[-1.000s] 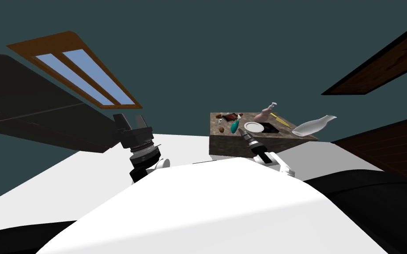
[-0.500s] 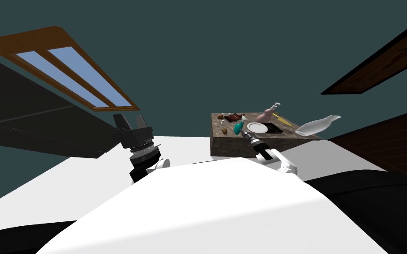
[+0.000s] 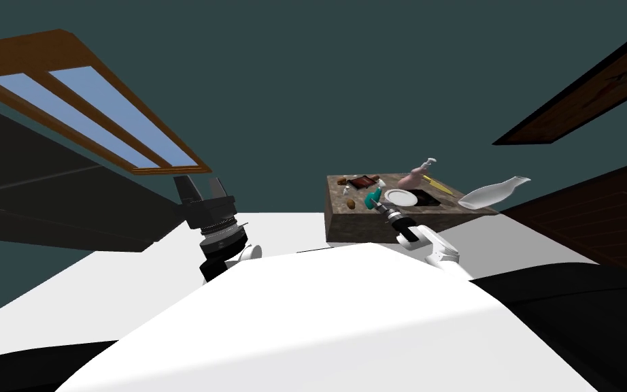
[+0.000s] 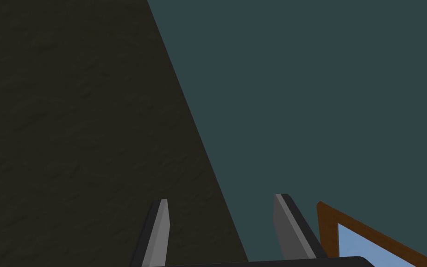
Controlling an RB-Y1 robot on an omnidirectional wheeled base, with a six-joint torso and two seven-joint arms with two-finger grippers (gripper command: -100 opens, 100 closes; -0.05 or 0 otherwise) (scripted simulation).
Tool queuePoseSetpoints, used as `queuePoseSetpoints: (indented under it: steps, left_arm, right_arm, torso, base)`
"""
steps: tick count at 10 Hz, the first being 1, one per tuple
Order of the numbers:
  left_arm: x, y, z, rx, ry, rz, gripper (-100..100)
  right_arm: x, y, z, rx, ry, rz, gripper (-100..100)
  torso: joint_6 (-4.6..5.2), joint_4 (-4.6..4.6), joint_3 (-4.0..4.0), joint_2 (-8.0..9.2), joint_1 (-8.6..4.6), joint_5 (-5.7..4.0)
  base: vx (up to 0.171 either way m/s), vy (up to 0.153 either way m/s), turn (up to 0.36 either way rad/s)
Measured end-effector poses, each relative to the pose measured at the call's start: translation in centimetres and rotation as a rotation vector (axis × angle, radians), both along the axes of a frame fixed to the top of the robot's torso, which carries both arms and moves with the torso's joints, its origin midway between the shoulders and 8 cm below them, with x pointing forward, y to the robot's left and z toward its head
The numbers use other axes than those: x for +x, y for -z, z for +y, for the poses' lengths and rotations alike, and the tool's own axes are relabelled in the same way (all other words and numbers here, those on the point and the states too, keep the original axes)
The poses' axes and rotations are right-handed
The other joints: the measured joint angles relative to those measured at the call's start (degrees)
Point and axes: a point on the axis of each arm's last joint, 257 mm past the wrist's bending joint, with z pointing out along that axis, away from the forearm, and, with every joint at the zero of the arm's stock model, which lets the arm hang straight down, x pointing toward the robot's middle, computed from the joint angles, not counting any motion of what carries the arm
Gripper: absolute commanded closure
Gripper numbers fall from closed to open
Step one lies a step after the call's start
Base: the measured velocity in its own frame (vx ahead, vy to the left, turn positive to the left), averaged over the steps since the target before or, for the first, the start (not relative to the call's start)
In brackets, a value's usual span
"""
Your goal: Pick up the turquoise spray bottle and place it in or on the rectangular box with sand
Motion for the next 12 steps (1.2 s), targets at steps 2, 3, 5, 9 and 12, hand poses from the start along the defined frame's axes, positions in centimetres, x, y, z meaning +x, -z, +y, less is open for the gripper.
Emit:
queuePoseSetpoints:
  steps: [2, 3, 5, 9, 12]
  left_arm:
    - [0.0, 0.0, 0.0, 0.0, 0.0, 0.0, 0]
    - [0.0, 0.0, 0.0, 0.0, 0.0, 0.0, 0]
    - [0.0, 0.0, 0.0, 0.0, 0.0, 0.0, 0]
    - [0.0, 0.0, 0.0, 0.0, 0.0, 0.0, 0]
    - [0.0, 0.0, 0.0, 0.0, 0.0, 0.0, 0]
  right_arm:
    - [0.03, -0.01, -0.99, -0.056, 0.008, 0.019, 0]
    - [0.03, -0.02, -0.97, -0.056, 0.008, 0.018, -100]
    - [0.04, -0.02, -0.97, -0.056, 0.008, 0.018, 100]
    - [0.03, -0.02, -0.99, -0.057, 0.008, 0.018, 0]
    - [0.03, -0.02, -0.99, -0.057, 0.008, 0.018, 100]
  torso:
    - [-0.01, 0.02, 0.05, 0.1, -0.19, -0.03]
    - [0.0, 0.04, 0.1, 0.18, -0.32, -0.07]
    - [0.0, 0.05, 0.13, 0.22, -0.39, -0.08]
    - [-0.01, 0.05, 0.14, 0.24, -0.4, -0.11]
    - [-0.01, 0.05, 0.14, 0.24, -0.4, -0.1]
  base:
    - [0.015, 0.026, -0.007]
    - [0.0, 0.0, 0.0]
    - [0.0, 0.0, 0.0]
    - [0.0, 0.0, 0.0]
    - [-0.036, -0.004, 0.062]
